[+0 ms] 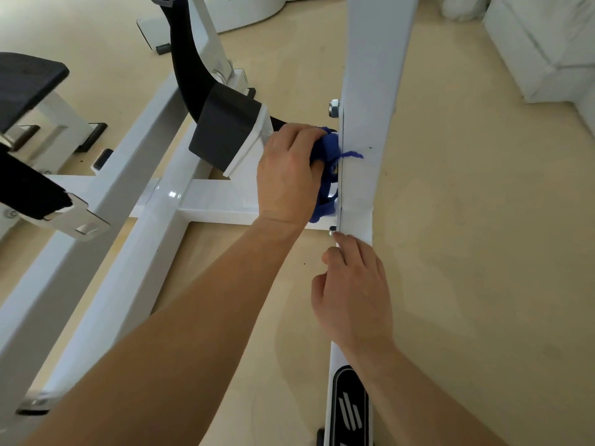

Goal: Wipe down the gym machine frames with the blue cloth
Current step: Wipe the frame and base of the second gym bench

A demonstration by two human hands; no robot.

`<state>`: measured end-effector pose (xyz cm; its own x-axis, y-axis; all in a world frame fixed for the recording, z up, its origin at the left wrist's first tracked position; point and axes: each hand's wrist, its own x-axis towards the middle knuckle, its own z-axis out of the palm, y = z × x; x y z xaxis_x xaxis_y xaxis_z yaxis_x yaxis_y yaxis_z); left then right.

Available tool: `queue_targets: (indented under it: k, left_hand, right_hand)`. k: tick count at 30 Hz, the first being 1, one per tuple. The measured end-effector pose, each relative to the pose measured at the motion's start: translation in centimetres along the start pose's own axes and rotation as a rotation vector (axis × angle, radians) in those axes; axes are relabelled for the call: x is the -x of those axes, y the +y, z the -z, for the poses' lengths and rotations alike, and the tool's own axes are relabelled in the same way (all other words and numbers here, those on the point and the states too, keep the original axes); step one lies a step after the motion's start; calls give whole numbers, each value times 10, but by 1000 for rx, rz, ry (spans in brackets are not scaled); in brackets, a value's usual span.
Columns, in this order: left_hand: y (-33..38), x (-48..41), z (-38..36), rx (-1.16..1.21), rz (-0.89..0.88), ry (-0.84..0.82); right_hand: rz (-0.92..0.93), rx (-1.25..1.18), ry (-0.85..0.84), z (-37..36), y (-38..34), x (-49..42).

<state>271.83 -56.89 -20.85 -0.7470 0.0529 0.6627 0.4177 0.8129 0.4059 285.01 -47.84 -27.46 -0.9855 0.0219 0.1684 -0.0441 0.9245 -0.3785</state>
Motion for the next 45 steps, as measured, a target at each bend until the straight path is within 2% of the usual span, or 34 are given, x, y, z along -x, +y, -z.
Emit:
queue_targets:
  k: [8, 12, 16, 18, 20, 26, 29, 34, 38, 41, 45]
  left_hand:
    - [-6, 8, -5, -60, 29, -80]
    - [-19, 25, -15, -198, 48, -144]
    - [-18, 19, -5, -327, -126, -208]
    - [-22, 8, 10, -395, -257, -163]
    - [-26, -5, 26, -422, -311, -78]
    - [-29, -3, 19, -310, -194, -48]
    - [-32, 9, 5, -295, -84, -115]
    - [-27, 35, -1, -115, 128, -316]
    - [-25, 47, -2, 67, 292, -243]
    - [-18, 51, -13, 78, 295, -200]
    - [-28, 68, -21, 46, 182, -409]
  right_hand:
    - [-1, 18, 6, -1, 1, 1]
    - [-1, 26, 12, -1, 2, 0]
    - [-2, 33, -3, 0, 0, -1]
    - [1, 12, -6, 2, 1, 0]
    - [-4, -4, -7, 2, 1, 1]
    - [6, -47, 20, 0, 2, 3]
    - [0, -43, 32, 0, 3, 2]
    - [-13, -6, 7, 1, 2, -1]
    - [-9, -49, 41, 0, 3, 1]
    - [-15, -84, 58, -2, 5, 1]
    - [-16, -91, 69, -1, 5, 1]
